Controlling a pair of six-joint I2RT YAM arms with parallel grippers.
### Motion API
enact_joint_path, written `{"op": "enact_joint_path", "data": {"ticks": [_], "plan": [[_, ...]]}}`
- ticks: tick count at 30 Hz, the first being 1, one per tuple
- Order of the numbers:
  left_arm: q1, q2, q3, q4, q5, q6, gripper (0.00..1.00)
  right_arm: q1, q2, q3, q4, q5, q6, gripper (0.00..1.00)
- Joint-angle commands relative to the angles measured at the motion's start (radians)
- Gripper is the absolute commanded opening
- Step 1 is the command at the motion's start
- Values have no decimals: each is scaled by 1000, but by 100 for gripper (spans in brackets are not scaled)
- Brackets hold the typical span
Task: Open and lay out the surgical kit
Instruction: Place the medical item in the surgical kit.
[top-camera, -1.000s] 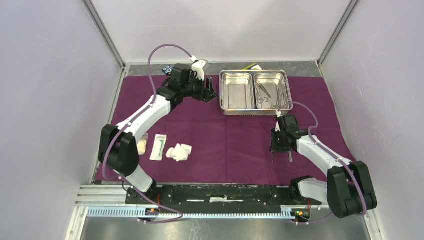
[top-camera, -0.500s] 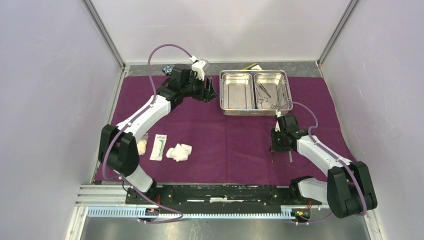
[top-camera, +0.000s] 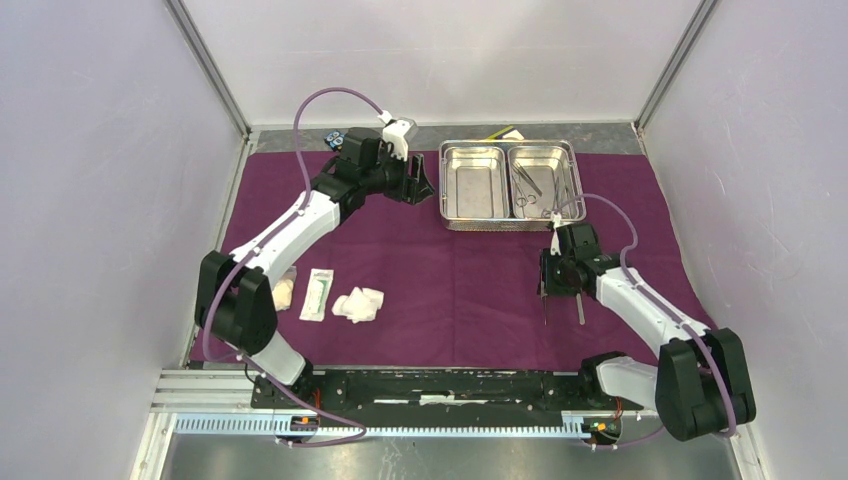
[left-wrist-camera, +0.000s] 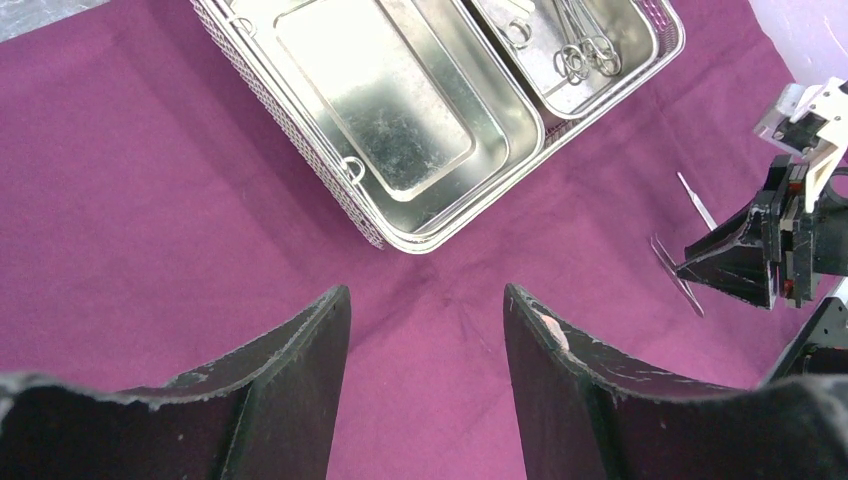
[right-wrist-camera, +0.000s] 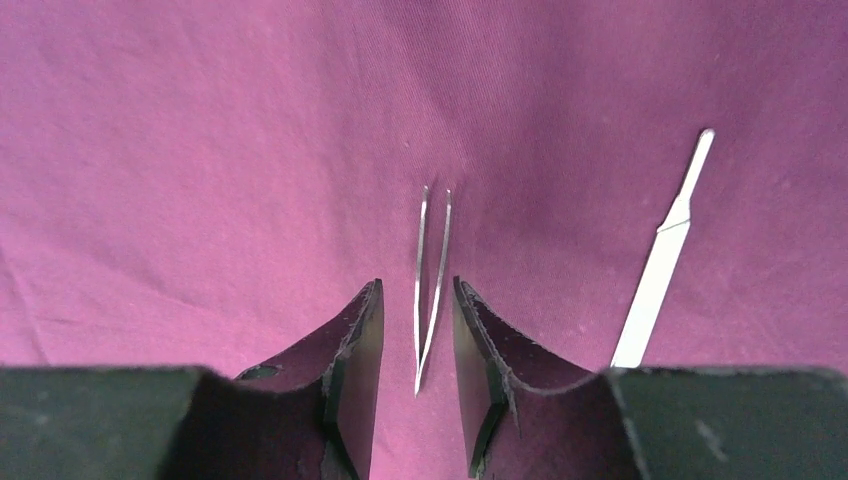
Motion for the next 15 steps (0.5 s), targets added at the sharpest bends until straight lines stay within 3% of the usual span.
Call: {"op": "enact_joint_path", "data": {"ticks": [1, 9, 15], "plan": [[2, -52, -3, 28, 3, -9, 65, -2, -33, 80, 4, -1, -36, 38], [2, -73, -7, 23, -11, 15, 66, -2, -19, 250, 56, 25, -101, 42], [4, -92, -5, 15, -31, 45, 70, -1, 56, 397, 204, 45, -262, 46]]}}
